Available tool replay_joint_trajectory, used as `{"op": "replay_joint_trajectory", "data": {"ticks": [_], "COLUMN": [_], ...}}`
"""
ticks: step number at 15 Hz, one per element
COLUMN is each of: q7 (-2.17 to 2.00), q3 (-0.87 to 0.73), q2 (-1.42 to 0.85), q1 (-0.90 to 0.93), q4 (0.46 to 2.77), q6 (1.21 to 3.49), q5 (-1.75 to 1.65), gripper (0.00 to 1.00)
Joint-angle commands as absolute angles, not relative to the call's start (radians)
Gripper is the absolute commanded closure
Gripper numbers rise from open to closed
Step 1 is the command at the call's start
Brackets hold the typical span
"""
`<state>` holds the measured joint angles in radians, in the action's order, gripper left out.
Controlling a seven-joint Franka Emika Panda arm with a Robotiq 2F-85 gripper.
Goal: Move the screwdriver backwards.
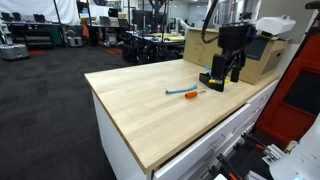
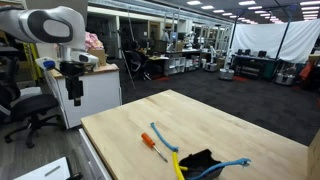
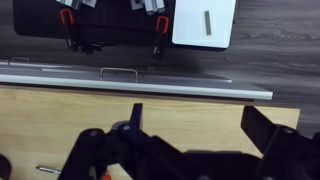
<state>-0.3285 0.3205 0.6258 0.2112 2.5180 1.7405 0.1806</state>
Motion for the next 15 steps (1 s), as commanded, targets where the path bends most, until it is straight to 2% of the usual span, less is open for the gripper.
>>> {"op": "replay_joint_trajectory", "data": {"ticks": [1, 8, 15], "q7": [-0.33, -0.33, -0.151], "q3": [0.318, 0.318, 0.268], "q2": [0.625, 0.625, 0.507], "q1": [0.214, 0.214, 0.202], "q4": [2.517, 2.517, 2.506], "q6": [1.739, 1.739, 1.804], "q5": [0.179, 0.179, 0.032], "gripper": [0.0, 0.0, 0.0]}}
